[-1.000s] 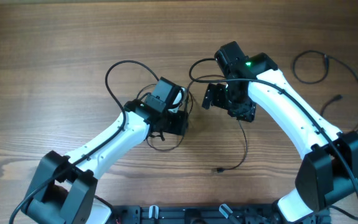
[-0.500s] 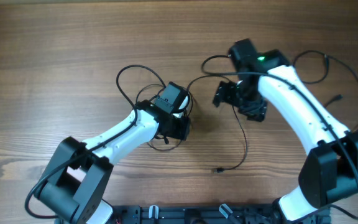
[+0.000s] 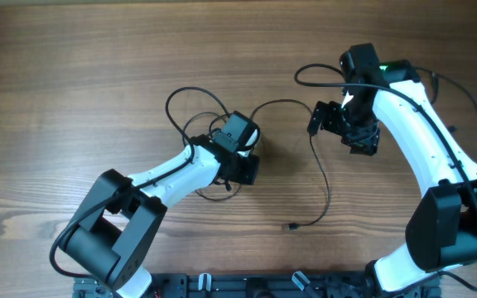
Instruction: Untangle cables
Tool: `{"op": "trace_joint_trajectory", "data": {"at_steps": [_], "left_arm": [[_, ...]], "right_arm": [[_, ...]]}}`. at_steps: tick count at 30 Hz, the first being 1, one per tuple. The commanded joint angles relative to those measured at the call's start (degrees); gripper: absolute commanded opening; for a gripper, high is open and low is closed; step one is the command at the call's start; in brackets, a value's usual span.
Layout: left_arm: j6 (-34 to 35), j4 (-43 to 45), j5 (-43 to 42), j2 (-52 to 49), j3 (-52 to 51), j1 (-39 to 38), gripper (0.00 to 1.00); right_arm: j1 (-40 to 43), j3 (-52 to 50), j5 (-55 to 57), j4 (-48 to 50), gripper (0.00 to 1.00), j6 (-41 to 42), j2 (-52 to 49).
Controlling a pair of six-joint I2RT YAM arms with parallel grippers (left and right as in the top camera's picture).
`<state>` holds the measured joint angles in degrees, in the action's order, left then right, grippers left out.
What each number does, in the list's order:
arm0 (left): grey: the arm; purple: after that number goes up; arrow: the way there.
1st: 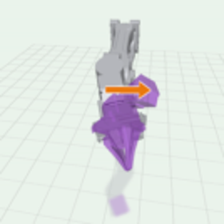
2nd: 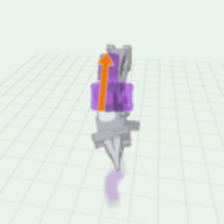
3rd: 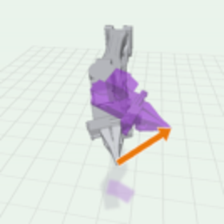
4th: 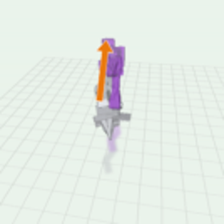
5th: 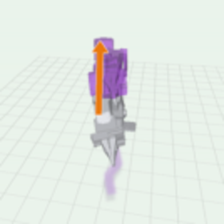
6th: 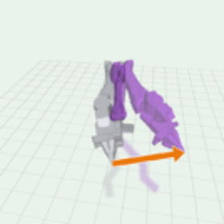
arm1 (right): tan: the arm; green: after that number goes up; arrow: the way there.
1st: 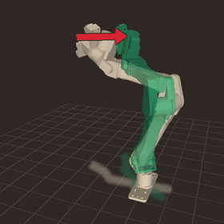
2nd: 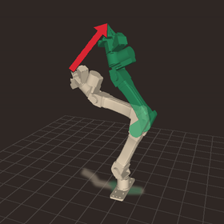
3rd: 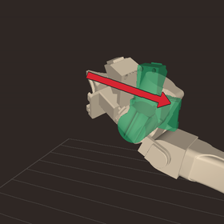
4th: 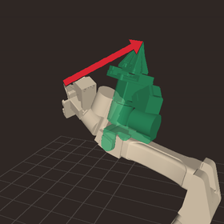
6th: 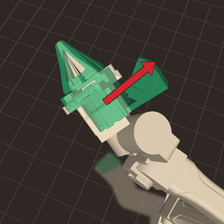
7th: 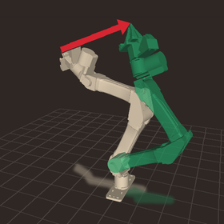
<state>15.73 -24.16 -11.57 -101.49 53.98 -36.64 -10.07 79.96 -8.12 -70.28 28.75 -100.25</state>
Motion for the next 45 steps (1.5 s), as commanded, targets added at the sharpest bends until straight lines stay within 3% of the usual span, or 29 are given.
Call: {"op": "trace_joint_trajectory", "data": {"at_steps": [1,9,15,18,21,27,32,38,45], "left_arm": [[-0.3,-1.6,0.7,3.6,2.0,0.2,0.04],[-0.3,-17.7,-3.7,18.9,15.1,5.4,0.04],[-0.3,-18.2,-11.3,31.2,18.1,13.5,0.04],[-0.3,-18.2,-11.6,35.6,18.1,17.9,0.04],[-0.3,-18.6,-11.6,38.6,18.1,22.6,0.04],[-0.3,-20.0,-11.5,40.0,18.0,31.5,0.04],[-0.3,-20.9,-11.5,38.8,18.0,38.2,0.04],[-0.3,-21.9,-6.1,38.1,18.0,45.5,0.04],[2.4,-21.9,-1.4,38.1,18.0,57.7,0.04]], "right_arm": [[0.0,-0.6,-0.9,0.7,1.0,-5.4,-1.6],[0.0,-8.2,-2.1,13.2,1.0,-11.4,-1.7],[0.0,-14.4,-9.5,21.7,0.99,-12.0,-1.7],[0.0,-17.1,-9.5,24.9,0.84,-10.3,-1.7],[0.0,-19.2,-9.5,26.7,0.45,-9.1,-1.7],[0.0,-19.7,-8.8,26.5,0.08,-7.5,-1.7],[0.0,-19.7,-0.8,23.2,0.04,-1.3,-1.7],[1.6,-19.7,13.8,16.0,0.04,13.2,-1.7],[10.6,-19.7,13.7,15.3,0.04,13.2,-1.7]]}}
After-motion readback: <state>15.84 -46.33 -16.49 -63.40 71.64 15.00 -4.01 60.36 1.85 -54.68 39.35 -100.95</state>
